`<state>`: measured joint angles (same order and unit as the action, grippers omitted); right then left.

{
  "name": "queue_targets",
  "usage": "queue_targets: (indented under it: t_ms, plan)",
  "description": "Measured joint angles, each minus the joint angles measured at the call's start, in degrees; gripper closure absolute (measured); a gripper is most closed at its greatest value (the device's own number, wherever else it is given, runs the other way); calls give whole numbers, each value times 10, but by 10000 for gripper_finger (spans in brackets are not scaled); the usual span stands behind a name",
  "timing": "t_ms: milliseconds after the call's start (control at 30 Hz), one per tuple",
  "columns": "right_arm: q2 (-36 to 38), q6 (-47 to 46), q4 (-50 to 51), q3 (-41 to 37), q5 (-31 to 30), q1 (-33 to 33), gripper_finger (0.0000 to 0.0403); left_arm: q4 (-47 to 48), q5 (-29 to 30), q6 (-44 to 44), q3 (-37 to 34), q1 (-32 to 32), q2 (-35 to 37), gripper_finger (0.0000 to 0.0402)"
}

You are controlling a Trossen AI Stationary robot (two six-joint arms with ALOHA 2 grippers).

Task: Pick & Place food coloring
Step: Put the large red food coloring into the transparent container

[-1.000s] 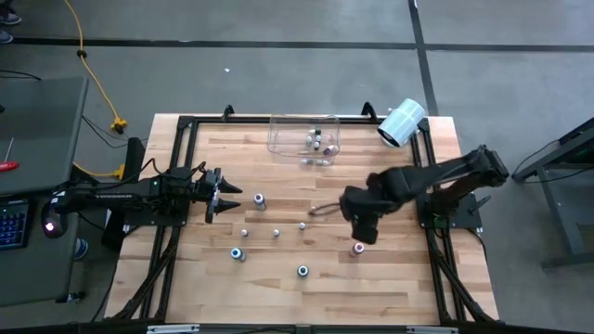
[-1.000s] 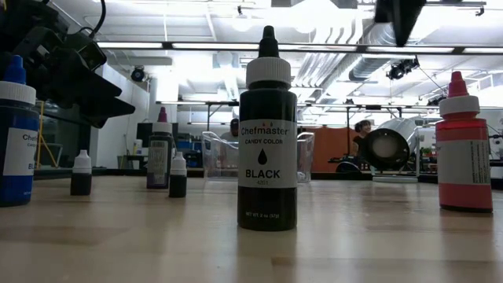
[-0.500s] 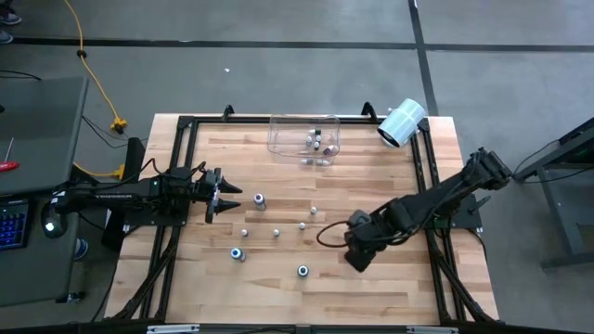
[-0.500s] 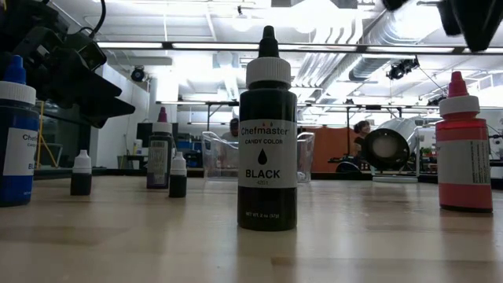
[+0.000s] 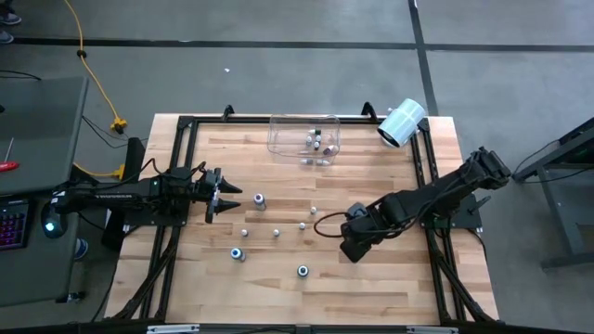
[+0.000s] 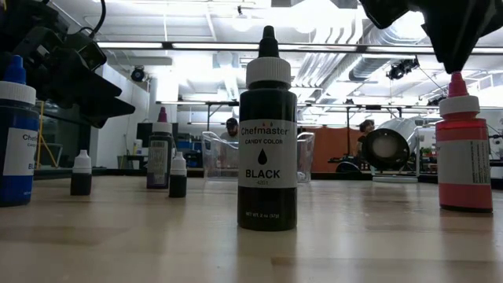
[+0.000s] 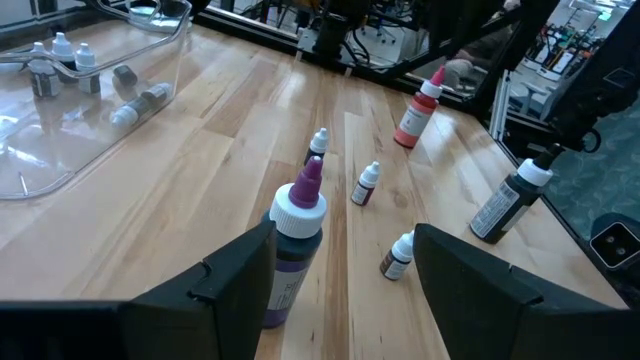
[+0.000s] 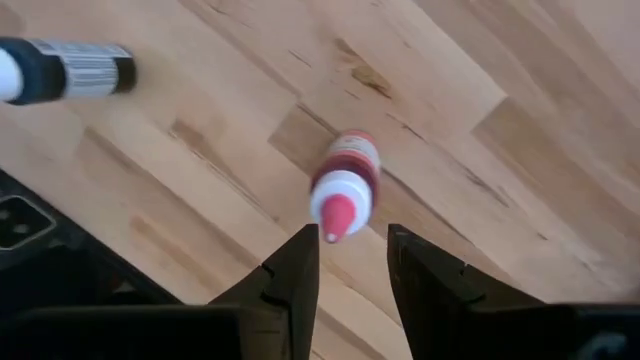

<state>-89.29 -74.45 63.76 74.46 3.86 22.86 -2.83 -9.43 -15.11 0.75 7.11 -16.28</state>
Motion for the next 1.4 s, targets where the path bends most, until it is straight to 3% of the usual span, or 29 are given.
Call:
queue_targets:
  t_ms: [333,633,767,1400]
  plan:
    - [0,46,-20,-27,7,0,280,0,0,0,0,0,0,167]
    - [1,66,-47,-41,-13,1,163,0,0,0,0,0,0,167]
    - [1,76,-33,-41,-16,0,133,0,0,0,0,0,0,167]
    - [41,70,23,-44,-44,0,128,0,0,0,0,0,0,167]
